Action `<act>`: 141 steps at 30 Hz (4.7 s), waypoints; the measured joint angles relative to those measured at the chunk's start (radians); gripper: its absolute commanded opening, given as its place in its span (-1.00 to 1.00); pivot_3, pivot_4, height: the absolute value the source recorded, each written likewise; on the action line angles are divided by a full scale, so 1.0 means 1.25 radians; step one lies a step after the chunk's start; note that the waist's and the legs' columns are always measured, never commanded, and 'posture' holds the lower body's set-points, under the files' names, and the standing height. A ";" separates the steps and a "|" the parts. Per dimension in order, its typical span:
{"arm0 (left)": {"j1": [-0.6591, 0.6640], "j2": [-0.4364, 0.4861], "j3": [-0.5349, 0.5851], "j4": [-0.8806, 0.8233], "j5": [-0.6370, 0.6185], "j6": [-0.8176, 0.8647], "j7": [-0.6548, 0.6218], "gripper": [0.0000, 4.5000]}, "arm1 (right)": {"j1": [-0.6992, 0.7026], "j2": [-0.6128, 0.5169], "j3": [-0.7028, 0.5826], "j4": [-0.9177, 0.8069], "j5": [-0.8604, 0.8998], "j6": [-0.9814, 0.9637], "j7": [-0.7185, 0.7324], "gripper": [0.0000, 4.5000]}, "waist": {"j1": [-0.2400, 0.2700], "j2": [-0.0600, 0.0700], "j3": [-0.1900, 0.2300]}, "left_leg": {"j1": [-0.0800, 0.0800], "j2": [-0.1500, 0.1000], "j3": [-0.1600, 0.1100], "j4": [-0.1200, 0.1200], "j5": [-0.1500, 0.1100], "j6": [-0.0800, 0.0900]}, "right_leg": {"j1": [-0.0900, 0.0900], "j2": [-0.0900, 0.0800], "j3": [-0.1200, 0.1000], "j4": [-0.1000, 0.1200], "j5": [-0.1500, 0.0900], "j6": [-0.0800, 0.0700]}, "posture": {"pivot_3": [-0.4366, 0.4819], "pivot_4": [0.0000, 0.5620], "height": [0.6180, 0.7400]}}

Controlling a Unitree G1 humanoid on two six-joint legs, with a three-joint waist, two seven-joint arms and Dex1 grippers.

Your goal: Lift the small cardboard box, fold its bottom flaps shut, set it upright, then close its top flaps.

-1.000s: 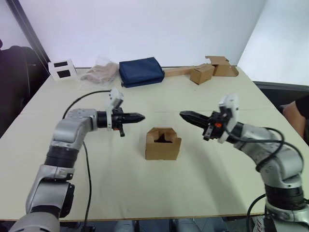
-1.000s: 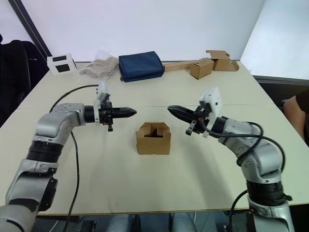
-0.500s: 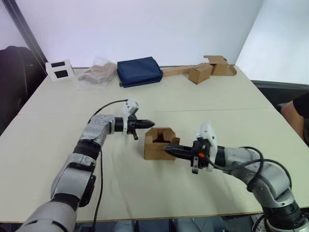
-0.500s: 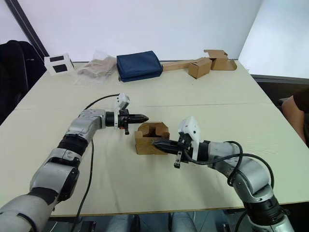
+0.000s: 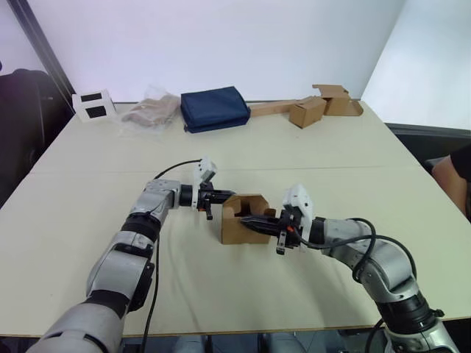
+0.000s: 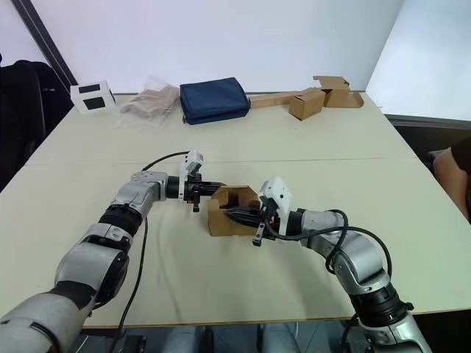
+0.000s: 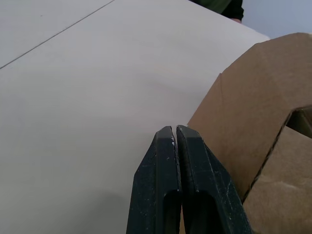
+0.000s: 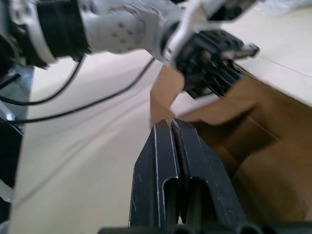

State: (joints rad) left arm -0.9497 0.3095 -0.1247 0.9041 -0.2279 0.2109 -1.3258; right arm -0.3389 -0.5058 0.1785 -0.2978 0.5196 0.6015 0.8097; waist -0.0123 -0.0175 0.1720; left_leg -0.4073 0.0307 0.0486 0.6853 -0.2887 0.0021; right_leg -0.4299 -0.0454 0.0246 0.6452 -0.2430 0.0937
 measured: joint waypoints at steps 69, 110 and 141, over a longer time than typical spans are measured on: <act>0.277 0.166 -0.043 -0.578 -0.121 0.185 -0.001 -0.96 | -0.173 0.023 0.041 0.219 -0.186 -0.121 0.031 -1.00 | -0.001 0.000 0.000 | 0.001 0.001 0.000 0.000 0.000 0.000 | 0.000 -0.001 0.001 0.001 0.000 0.000 | -0.05 -0.47 1.00; 0.128 0.062 -0.047 -0.354 -0.061 0.102 -0.016 -0.96 | -0.011 -0.031 -0.008 -0.145 -0.074 0.119 -0.042 -1.00 | -0.001 0.000 0.000 | 0.001 0.000 -0.002 0.000 0.000 0.000 | 0.000 0.000 0.000 0.000 0.000 0.000 | -0.05 -0.47 1.00; 0.106 0.046 -0.039 -0.332 -0.052 0.085 -0.001 -0.96 | -0.052 -0.020 0.042 -0.011 -0.184 0.020 -0.043 -1.00 | 0.000 0.000 0.000 | 0.001 0.000 -0.002 0.000 0.000 -0.001 | 0.000 0.000 0.000 0.000 0.000 0.000 | -0.05 -0.47 1.00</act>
State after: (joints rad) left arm -0.8168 0.3672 -0.1739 0.4896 -0.2924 0.3178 -1.3267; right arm -0.4037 -0.5306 0.2308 -0.3114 0.2890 0.6260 0.7563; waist -0.0125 -0.0174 0.1717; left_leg -0.4066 0.0311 0.0467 0.6851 -0.2883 0.0015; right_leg -0.4297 -0.0455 0.0251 0.6453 -0.2431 0.0933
